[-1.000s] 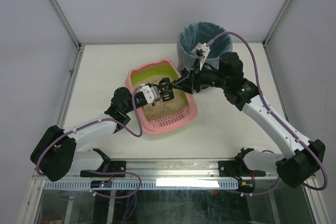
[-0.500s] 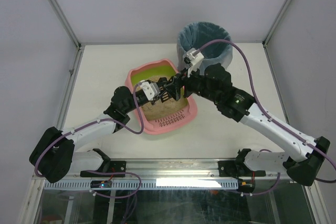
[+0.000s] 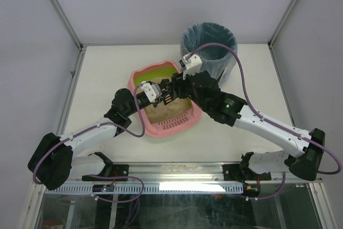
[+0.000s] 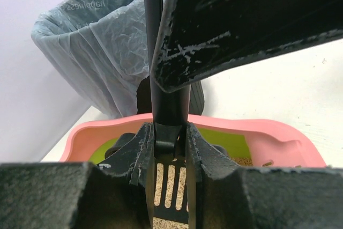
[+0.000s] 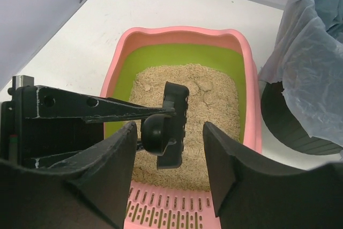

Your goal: Clean the litter box

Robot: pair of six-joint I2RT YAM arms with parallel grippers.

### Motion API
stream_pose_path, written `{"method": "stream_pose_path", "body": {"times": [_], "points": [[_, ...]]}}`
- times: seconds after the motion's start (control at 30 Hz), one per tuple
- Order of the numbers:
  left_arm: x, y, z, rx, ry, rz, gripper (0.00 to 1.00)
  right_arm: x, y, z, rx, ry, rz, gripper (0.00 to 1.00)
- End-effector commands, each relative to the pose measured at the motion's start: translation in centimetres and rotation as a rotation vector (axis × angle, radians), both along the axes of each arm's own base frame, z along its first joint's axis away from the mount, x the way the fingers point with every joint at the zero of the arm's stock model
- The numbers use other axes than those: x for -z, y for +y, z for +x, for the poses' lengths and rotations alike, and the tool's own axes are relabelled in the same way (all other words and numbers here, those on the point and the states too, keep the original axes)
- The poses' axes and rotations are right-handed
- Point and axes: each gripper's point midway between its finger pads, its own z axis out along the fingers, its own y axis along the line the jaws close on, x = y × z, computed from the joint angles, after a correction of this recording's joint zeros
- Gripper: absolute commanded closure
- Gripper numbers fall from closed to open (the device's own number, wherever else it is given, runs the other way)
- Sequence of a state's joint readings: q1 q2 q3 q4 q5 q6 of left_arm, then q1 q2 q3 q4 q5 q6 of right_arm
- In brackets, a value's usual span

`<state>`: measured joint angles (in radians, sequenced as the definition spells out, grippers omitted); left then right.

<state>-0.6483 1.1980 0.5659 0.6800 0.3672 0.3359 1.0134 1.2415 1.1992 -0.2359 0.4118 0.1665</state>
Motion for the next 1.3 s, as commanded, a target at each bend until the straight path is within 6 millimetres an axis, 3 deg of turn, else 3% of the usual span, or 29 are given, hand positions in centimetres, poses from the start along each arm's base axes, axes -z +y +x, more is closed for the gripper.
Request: {"method": "stream_pose_path", "body": {"times": [0.0,0.27,0.5,0.67,0.7,0.77,0.9,1.0,1.1,1.2,1.27], "points": [[-3.4,-0.1,-0.8,0.017,-0.06,-0.078,1.0,-1.8,0.9,0.5,0.031,-0.022,0.114,0.46],[-3.3,-0.2,-1.1,0.03,-0.057,-0.088,1.0,-0.4,2.0,0.7,0.013,-0.005,0.128,0.59],[-3.0,-0.2,-1.1,0.033,-0.05,-0.084,1.0,0.0,1.7,0.8,0.027,-0.005,0.115,0.7],[-2.7,-0.3,-1.4,0.044,-0.034,-0.085,1.0,0.0,1.5,0.9,0.039,-0.012,0.108,0.87],[-2.7,-0.3,-1.5,0.049,-0.022,-0.084,0.94,0.0,1.4,1.0,0.039,-0.013,0.105,0.92],[-3.1,-0.4,-2.0,0.063,0.01,-0.091,0.65,-0.1,1.1,0.7,0.037,-0.017,0.117,1.0],[-5.2,0.3,-2.9,0.033,0.107,-0.22,0.29,-1.7,-0.6,0.1,0.035,-0.079,0.213,1.0],[-6.2,1.8,-2.9,-0.035,0.218,-0.34,0.17,-2.3,-1.6,0.2,0.027,-0.081,0.228,1.0],[-6.3,3.7,-2.8,-0.127,0.34,-0.427,0.13,-2.4,-1.7,0.3,0.002,-0.072,0.228,1.0],[-5.5,5.8,-2.5,-0.256,0.476,-0.489,0.13,-2.4,-1.6,0.6,-0.021,-0.074,0.22,1.0],[-4.7,8.1,-1.9,-0.405,0.584,-0.555,0.07,-2.3,-1.5,1.1,-0.033,-0.076,0.203,1.0]]}}
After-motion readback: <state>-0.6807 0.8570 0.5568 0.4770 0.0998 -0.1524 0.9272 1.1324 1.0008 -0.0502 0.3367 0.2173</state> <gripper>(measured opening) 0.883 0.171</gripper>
